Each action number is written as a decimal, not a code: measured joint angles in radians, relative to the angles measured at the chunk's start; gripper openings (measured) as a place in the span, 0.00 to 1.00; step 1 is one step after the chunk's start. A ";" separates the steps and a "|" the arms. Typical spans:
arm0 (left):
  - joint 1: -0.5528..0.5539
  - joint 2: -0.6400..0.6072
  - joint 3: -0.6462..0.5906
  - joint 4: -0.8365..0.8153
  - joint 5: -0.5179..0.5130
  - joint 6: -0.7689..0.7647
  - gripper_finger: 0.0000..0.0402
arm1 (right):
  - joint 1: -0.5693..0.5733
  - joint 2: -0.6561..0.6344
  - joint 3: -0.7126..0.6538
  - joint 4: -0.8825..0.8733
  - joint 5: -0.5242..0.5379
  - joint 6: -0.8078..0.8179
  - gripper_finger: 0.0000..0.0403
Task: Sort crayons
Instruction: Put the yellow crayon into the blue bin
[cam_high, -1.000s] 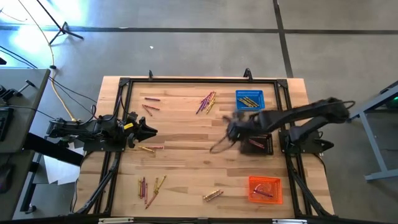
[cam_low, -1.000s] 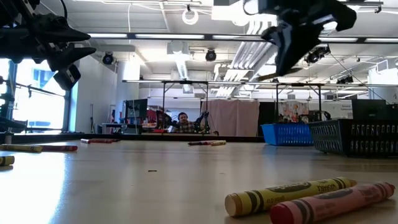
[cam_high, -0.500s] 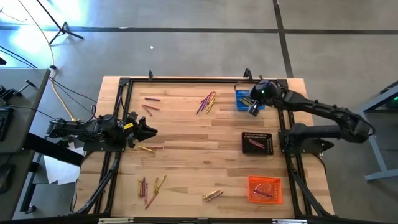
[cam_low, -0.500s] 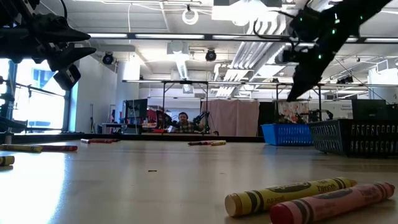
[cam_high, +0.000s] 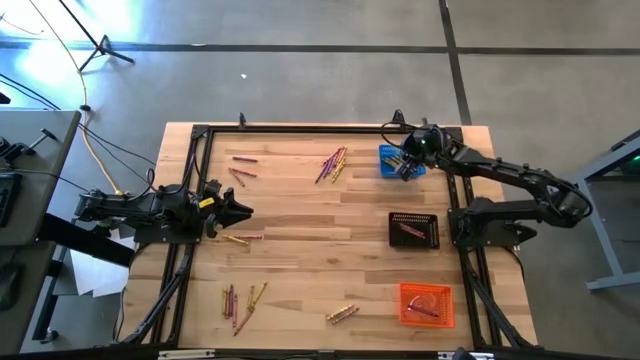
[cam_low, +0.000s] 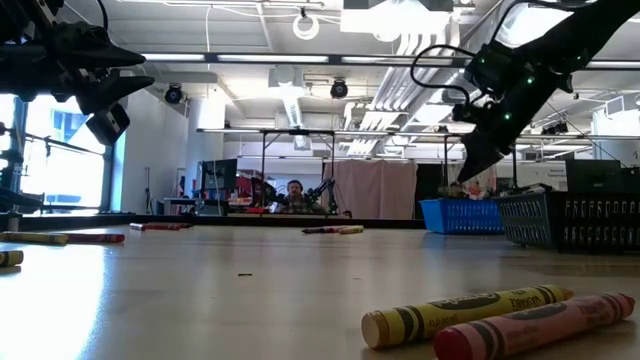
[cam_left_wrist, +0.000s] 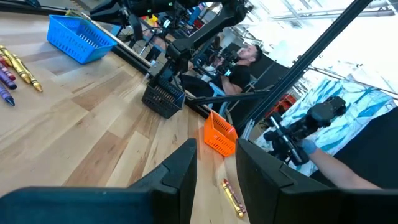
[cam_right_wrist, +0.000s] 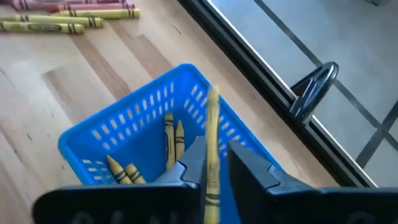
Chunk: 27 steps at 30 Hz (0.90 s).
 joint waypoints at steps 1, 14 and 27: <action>0.000 0.000 0.000 0.000 0.000 0.000 0.25 | 0.000 0.000 0.000 0.001 0.000 0.008 0.16; 0.000 0.000 0.000 0.000 0.000 0.000 0.25 | 0.163 -0.002 0.002 0.149 -0.387 0.272 0.19; 0.000 0.000 0.000 0.000 0.000 0.000 0.25 | 0.889 0.075 0.003 0.393 -0.246 0.518 0.18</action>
